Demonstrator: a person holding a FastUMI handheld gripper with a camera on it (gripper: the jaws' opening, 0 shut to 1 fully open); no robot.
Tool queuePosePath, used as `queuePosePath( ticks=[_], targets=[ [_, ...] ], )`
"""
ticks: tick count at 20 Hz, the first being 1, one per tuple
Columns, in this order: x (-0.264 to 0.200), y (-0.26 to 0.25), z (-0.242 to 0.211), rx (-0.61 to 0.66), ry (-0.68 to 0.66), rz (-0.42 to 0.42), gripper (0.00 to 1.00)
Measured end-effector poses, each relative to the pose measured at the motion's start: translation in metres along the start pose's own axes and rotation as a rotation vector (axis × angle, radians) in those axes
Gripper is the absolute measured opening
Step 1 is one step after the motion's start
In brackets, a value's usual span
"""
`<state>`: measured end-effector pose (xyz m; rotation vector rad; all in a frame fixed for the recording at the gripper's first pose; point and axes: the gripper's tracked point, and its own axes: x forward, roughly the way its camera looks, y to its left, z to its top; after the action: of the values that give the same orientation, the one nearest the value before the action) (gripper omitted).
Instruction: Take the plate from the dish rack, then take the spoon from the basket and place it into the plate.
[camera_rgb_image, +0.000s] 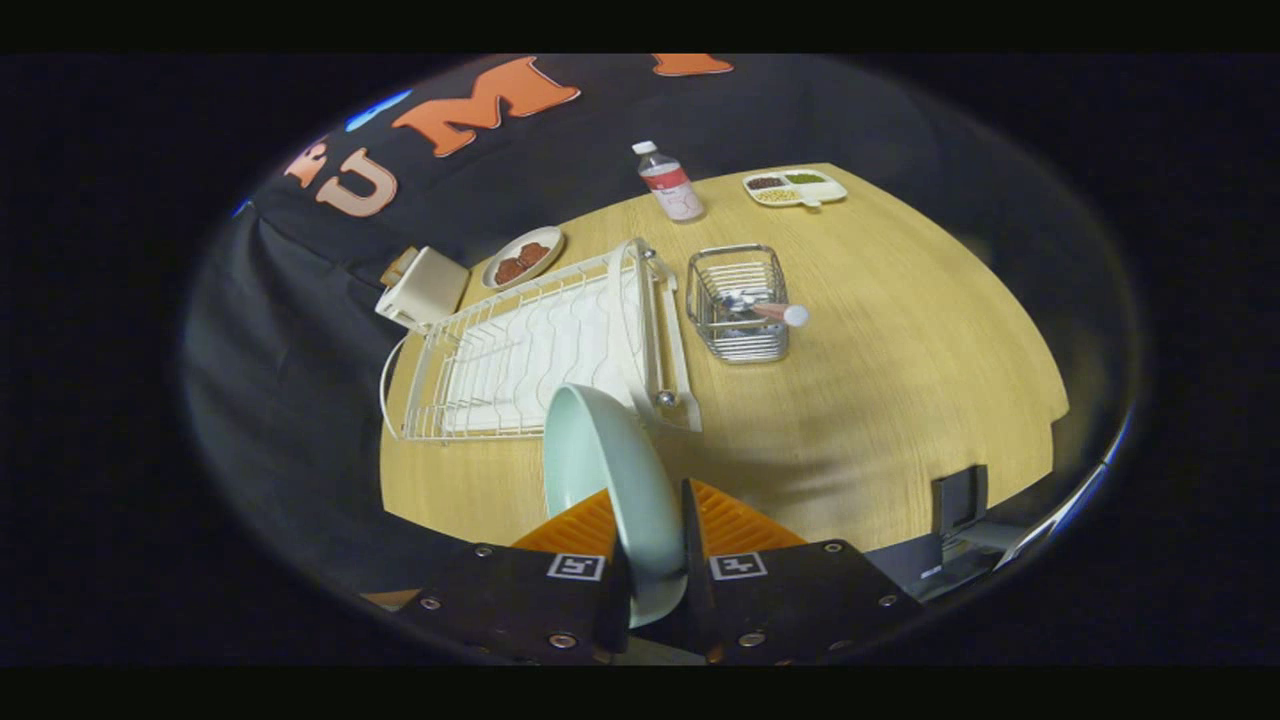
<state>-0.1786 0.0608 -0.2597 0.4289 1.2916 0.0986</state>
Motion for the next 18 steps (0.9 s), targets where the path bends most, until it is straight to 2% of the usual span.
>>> queuePosePath(
  ticks=[5, 9, 11, 15, 18],
  targets=[
    [0.021, 0.001, -0.017, 0.012, 0.027, 0.06, 0.24],
    [0.042, -0.011, -0.033, -0.04, 0.054, 0.009, 0.24],
    [0.047, -0.007, -0.038, 0.003, 0.073, 0.04, 0.24],
    [0.054, -0.014, -0.043, 0.067, 0.083, 0.052, 0.24],
    [0.059, -0.023, -0.045, 0.067, 0.091, 0.019, 0.27]
  ],
)
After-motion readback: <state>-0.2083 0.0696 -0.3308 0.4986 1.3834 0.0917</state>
